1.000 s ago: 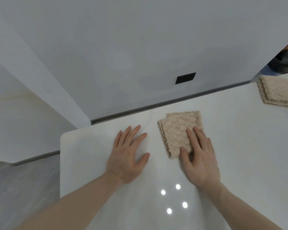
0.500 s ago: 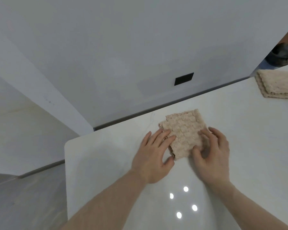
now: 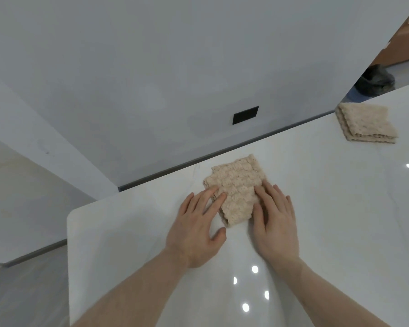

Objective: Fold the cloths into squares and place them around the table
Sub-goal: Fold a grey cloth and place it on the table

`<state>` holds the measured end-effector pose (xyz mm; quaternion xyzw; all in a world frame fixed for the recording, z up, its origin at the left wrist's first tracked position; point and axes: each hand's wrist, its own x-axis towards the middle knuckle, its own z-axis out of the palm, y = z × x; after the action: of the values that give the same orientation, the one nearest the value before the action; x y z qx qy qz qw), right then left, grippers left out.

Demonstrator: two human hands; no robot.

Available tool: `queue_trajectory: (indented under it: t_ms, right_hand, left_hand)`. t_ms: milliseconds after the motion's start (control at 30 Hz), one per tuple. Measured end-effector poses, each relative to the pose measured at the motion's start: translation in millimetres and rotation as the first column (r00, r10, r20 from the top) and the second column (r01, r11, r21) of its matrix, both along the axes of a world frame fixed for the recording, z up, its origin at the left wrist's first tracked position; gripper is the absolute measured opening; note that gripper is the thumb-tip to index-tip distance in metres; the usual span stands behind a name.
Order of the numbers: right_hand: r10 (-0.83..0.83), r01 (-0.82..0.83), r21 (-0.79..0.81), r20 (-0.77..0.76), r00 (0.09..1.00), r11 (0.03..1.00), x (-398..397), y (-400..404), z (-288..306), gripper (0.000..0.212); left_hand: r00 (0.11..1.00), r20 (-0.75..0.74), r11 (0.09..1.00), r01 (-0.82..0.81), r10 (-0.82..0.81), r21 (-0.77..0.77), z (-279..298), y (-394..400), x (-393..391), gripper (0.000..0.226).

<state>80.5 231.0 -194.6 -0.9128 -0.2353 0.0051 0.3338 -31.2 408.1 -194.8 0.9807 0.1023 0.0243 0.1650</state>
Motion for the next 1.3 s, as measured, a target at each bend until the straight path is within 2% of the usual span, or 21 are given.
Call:
queue_trajectory:
  t_ms: [100,233,333,567,667,833,1300]
  right_hand:
    - [-0.033,0.025,0.1,0.082,0.996,0.995,-1.4,-3.5,3.0,0.031]
    - [-0.043,0.041,0.027,0.087,0.995,0.999,-3.5,-1.9,-0.1,0.029]
    - [-0.019,0.021,-0.035,0.079,0.997,0.999,-2.0,-0.2,-2.7,0.032]
    - [0.018,-0.013,-0.066,0.07,0.997,0.998,-0.9,-0.3,-4.4,0.037]
    - [0.0,0.004,-0.049,0.073,0.997,0.999,-1.6,0.3,-3.5,0.035]
    - [-0.016,0.022,-0.073,0.089,0.996,0.997,-2.3,-0.9,-5.4,0.033]
    - [-0.051,0.069,-0.1,0.175,0.983,0.993,-5.0,4.9,-10.2,0.026]
  left_hand:
    - [0.996,0.085,0.998,0.045,-0.043,-0.033,-1.4,0.5,-2.2,0.067]
    - [0.994,0.058,0.996,0.092,-0.092,0.008,-5.6,0.8,-1.5,0.056]
    - [0.998,0.028,0.998,0.061,-0.061,-0.001,-7.5,1.2,0.1,0.058]
    - [0.999,-0.023,0.999,0.041,-0.041,0.019,-6.2,0.4,1.6,0.071]
    - [0.999,0.002,0.999,0.035,-0.035,0.011,-5.5,0.8,0.6,0.073]
    - [0.998,0.058,0.999,0.04,-0.04,-0.011,-6.9,1.9,-0.7,0.058]
    - [0.991,0.128,0.998,0.042,-0.035,-0.05,-7.8,2.9,-3.0,0.06]
